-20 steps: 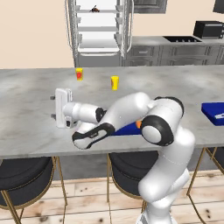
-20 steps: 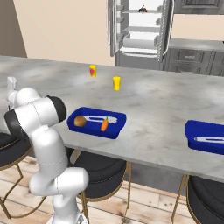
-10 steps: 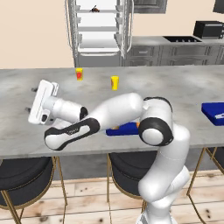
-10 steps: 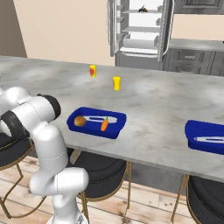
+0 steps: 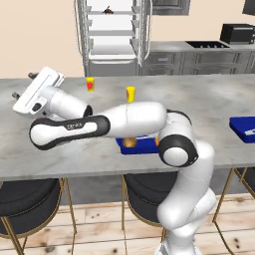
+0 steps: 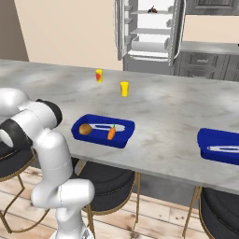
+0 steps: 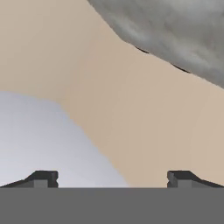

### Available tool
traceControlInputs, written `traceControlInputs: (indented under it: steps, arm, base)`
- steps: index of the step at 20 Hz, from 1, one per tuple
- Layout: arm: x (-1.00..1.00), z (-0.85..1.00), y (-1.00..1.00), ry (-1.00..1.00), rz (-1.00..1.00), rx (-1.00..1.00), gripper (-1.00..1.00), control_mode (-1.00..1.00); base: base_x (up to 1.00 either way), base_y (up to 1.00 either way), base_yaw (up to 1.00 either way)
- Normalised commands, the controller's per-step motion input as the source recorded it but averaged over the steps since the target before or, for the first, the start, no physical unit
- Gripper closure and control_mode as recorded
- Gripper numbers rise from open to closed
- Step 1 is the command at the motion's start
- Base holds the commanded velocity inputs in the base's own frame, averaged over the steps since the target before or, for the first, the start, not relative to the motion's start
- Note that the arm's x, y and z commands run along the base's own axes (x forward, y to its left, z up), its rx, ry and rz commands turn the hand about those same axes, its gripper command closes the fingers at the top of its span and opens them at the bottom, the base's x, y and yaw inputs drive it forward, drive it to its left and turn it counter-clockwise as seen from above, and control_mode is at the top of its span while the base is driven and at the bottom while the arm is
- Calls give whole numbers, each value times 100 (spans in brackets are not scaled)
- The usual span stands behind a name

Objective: Gather the carrot and potato from the fridge and place them on a tray on the dining counter. Then gather the fish and chicken drumstick from the fridge and place them on the other tray.

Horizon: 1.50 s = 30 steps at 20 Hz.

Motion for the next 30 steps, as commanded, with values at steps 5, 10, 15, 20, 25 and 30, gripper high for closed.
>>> traceControlInputs:
  steps: [5,10,15,20,25,30]
  arm:
    - [2,100,-13,23,0,26,-100,-100]
    - [13,100,-33,17,-1,19,-100,-100]
    - [7,100,-56,2,1,17,-100,-100]
    - [4,100,-82,-13,9,16,-100,-100]
    - [-11,20,-97,-14,8,3,-100,-100]
    - [-38,-30,-100,-15,0,-27,-100,-100]
  base:
    - [0,0,0]
    - [0,0,0]
    - [0,0,0]
    - [0,0,0]
    - [0,0,0]
    - [0,0,0]
